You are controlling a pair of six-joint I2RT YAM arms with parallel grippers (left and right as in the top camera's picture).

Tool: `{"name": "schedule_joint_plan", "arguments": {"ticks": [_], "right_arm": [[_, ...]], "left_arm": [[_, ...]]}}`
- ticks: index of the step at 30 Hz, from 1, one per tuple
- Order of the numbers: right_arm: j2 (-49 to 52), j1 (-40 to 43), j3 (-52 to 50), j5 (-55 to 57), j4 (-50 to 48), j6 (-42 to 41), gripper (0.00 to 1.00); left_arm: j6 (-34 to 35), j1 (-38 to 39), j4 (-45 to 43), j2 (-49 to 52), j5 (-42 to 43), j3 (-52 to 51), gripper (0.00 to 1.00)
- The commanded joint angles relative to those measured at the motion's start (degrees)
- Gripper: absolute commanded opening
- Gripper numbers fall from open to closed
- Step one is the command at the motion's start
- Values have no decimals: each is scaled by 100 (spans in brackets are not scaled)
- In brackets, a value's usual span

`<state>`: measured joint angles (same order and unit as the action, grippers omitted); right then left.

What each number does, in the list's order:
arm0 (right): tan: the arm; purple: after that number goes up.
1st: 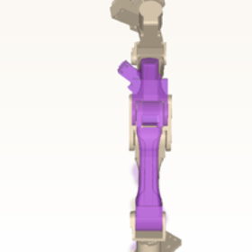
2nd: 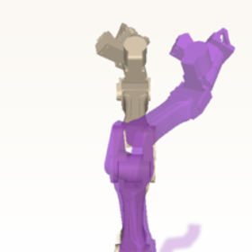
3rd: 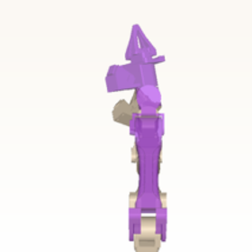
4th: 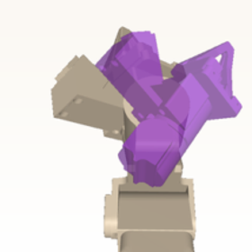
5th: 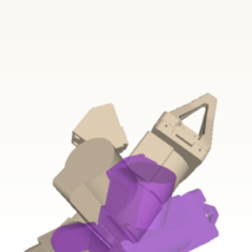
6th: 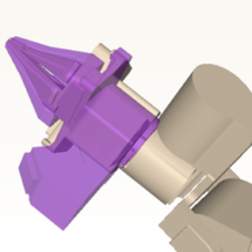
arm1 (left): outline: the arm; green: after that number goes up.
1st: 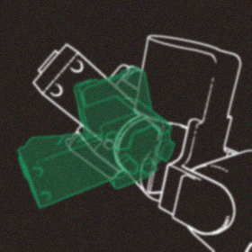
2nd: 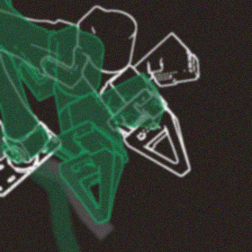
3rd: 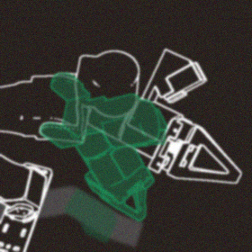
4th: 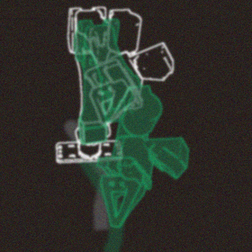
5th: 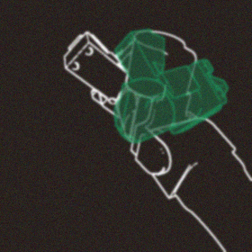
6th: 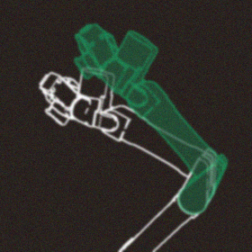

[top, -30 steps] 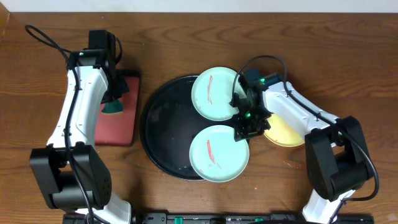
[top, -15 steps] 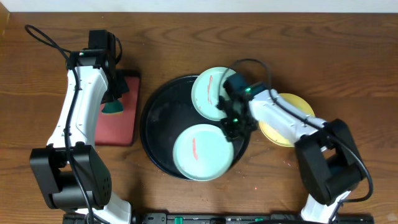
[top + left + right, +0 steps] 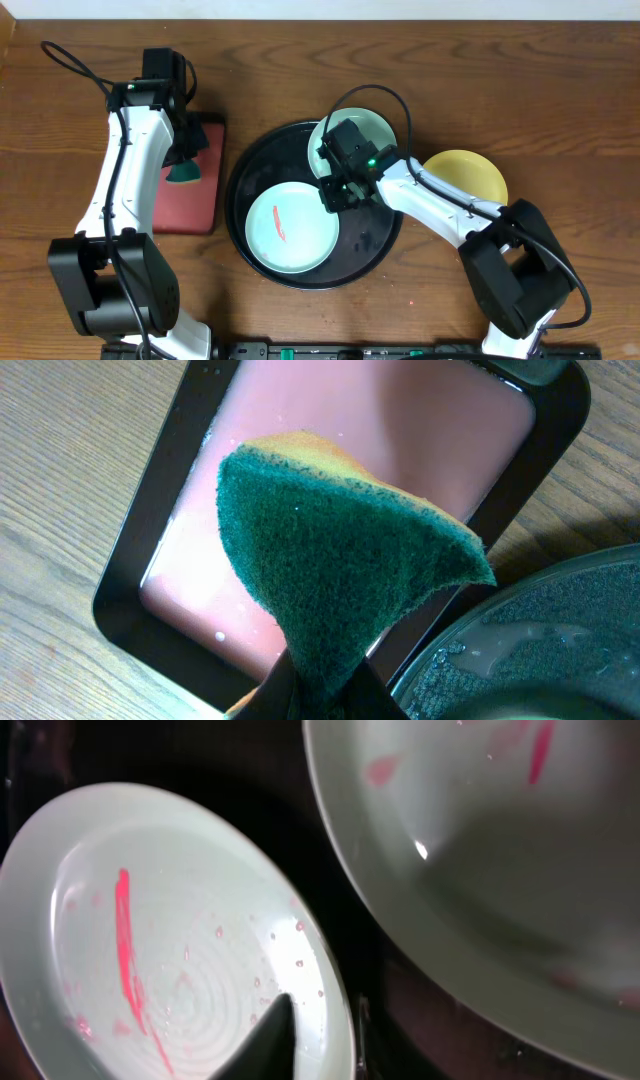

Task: Clean dirty plates on tray and stack at the side
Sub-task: 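Move right gripper to the upper green plate and grip its rim, then bring the left gripper with sponge over the lower green plate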

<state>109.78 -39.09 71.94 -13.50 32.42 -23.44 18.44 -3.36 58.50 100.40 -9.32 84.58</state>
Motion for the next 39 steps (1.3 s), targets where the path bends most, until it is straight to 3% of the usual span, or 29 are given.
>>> {"name": "schedule_joint_plan", "arguments": {"ticks": [1,12,23,30,39], "right_arm": [[74,-101,55,144,120,-280,29],[122,-98,170,201,745,-608,37],[380,-103,173,-11,389,-435,15],[380,-146,173,-7,256,-435,1],[380,-146,170,-4,251,-437,1]], "left_arm": [[74,-15,17,-83,-11,125,7],[72,-15,76,-83,72,105,7],[-122,13,142,-81,1115,101,7],[-122,251,293,-81,1163,15,7],[90,846,389,-81,1886,-577,7]]}}
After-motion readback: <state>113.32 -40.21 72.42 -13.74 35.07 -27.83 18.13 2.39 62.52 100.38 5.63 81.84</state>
